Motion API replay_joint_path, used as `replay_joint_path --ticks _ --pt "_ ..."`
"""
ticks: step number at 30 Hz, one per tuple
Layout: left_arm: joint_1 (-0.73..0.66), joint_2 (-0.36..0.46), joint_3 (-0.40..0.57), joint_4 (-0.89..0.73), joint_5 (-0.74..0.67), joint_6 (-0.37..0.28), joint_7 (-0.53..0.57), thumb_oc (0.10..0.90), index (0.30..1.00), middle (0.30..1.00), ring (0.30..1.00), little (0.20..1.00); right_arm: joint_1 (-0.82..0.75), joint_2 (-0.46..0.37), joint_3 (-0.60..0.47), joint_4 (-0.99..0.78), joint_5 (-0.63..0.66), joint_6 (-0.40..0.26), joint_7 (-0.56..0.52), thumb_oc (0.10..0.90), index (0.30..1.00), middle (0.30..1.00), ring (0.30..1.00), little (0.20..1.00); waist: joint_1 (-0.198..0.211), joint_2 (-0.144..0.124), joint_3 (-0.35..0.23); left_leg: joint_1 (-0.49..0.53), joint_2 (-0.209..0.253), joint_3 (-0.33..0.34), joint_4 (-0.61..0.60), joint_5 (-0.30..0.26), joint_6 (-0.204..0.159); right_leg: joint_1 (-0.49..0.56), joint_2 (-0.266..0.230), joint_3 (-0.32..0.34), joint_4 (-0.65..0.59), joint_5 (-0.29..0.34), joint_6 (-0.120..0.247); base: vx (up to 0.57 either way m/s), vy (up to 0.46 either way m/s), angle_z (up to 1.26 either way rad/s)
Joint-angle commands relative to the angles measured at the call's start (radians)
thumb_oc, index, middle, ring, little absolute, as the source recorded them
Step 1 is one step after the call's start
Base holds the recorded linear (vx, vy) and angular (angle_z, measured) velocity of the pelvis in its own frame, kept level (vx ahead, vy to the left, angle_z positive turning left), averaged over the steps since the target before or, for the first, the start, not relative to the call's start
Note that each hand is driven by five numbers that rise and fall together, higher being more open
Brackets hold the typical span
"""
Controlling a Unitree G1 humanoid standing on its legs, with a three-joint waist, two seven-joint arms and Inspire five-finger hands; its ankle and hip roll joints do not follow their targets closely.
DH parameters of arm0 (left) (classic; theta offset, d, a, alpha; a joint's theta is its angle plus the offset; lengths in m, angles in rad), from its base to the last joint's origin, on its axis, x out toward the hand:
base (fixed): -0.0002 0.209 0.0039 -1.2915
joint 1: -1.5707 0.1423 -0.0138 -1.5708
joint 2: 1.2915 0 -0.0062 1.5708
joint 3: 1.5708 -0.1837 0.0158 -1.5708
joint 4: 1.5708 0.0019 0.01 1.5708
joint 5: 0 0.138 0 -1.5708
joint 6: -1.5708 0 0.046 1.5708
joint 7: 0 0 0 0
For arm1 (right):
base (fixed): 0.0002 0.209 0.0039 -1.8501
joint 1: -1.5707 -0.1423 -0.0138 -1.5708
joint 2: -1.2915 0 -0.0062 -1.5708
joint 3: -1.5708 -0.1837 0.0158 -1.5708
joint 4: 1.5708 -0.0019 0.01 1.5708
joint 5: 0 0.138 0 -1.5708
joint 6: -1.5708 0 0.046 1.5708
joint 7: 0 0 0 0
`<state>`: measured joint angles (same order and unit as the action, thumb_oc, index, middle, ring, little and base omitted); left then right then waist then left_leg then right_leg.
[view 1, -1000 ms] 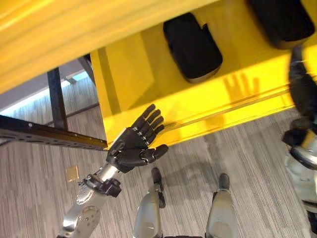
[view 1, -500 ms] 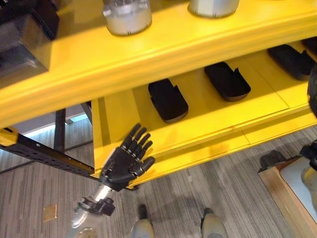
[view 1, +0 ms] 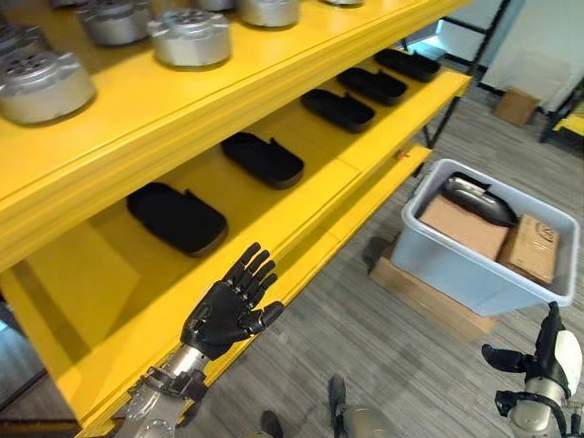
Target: Move parts from the plastic box to the shelf.
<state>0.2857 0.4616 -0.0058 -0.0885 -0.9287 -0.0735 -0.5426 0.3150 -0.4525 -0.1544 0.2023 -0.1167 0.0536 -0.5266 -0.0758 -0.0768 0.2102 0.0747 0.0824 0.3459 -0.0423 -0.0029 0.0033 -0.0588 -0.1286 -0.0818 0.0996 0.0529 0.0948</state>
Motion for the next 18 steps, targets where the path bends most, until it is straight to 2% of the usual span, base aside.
replay_joint_path --ticks 1,2,3,5,7,9,12,16,18 --pt "-0.068 0.026 0.028 -0.113 -0.032 -0.080 0.002 0.900 1.000 1.000 1.000 1.000 -0.114 -0.068 -0.057 -0.078 -0.066 -0.062 0.001 0.900 1.000 1.000 1.000 1.000 0.009 0.018 -0.049 0.033 -0.030 -0.121 -0.041 -0.073 0.039 0.011 -0.074 -0.046 -0.046 0.109 0.080 0.00 -0.338 -0.34" --pt "-0.068 0.026 0.033 -0.118 -0.032 -0.082 0.006 0.900 1.000 1.000 1.000 1.000 -0.121 -0.069 -0.053 -0.084 -0.074 -0.063 0.009 0.900 1.000 1.000 1.000 1.000 0.014 0.016 -0.049 0.036 -0.023 -0.107 -0.044 -0.069 0.034 0.011 -0.085 -0.066 -0.057 0.119 0.082 0.01 -0.383 -0.64" --pt "-0.061 0.033 0.047 -0.135 -0.036 -0.098 0.033 0.900 1.000 1.000 1.000 1.000 -0.145 -0.079 -0.037 -0.097 -0.099 -0.069 0.061 0.900 1.000 1.000 1.000 1.000 0.028 0.015 -0.045 0.054 -0.001 -0.064 -0.044 -0.072 0.017 0.032 -0.100 -0.136 -0.088 0.120 0.095 0.06 -0.322 -0.92" --pt "-0.055 0.030 0.068 -0.159 -0.051 -0.123 0.055 0.900 1.000 1.000 1.000 1.000 -0.167 -0.127 -0.018 -0.133 -0.125 -0.068 0.106 0.900 1.000 1.000 1.000 1.000 0.043 0.017 -0.049 0.071 0.021 -0.034 -0.044 -0.085 -0.003 0.083 -0.093 -0.187 -0.161 0.104 0.112 0.08 -0.399 -1.12" --pt "-0.056 0.030 0.068 -0.162 -0.062 -0.137 0.058 0.900 1.000 1.000 1.000 1.000 -0.165 -0.135 -0.012 -0.146 -0.123 -0.076 0.124 0.900 1.000 1.000 1.000 1.000 0.039 0.016 -0.051 0.072 0.025 -0.037 -0.043 -0.084 -0.004 0.087 -0.086 -0.171 -0.166 0.100 0.109 0.03 -0.327 -0.81" --pt "-0.062 0.024 0.070 -0.166 -0.103 -0.156 0.041 0.900 1.000 1.000 1.000 1.000 -0.151 -0.149 0.002 -0.198 -0.123 -0.078 0.129 0.900 1.000 1.000 1.000 1.000 0.025 0.008 -0.052 0.065 0.035 -0.029 -0.043 -0.056 -0.008 0.086 -0.066 -0.143 -0.160 0.079 0.091 0.06 -0.398 -0.43" --pt "-0.069 0.005 0.061 -0.177 -0.101 -0.176 0.094 0.900 1.000 1.000 1.000 1.000 -0.150 -0.171 0.031 -0.268 -0.134 -0.147 0.214 0.900 1.000 1.000 1.000 1.000 0.013 0.008 -0.057 0.076 0.069 -0.041 -0.044 -0.037 -0.030 0.102 -0.035 -0.125 -0.119 0.010 0.058 0.17 -0.422 -0.43" --pt "-0.126 -0.022 0.027 -0.147 -0.107 -0.181 0.166 0.900 1.000 1.000 1.000 1.000 -0.215 -0.230 0.110 -0.333 -0.120 -0.187 0.282 0.900 1.000 1.000 1.000 1.000 0.006 0.004 -0.051 0.075 0.132 -0.037 -0.012 -0.009 -0.068 0.115 -0.002 -0.126 -0.078 -0.049 0.003 0.15 -0.467 -0.18" --pt "-0.146 -0.030 0.020 -0.132 -0.096 -0.185 0.162 0.900 1.000 1.000 1.000 1.000 -0.252 -0.248 0.138 -0.348 -0.137 -0.187 0.275 0.900 1.000 1.000 1.000 1.000 0.004 0.006 -0.045 0.064 0.145 -0.048 0.058 -0.048 -0.070 0.118 0.007 -0.114 -0.058 -0.076 -0.010 0.15 -0.410 -0.17"
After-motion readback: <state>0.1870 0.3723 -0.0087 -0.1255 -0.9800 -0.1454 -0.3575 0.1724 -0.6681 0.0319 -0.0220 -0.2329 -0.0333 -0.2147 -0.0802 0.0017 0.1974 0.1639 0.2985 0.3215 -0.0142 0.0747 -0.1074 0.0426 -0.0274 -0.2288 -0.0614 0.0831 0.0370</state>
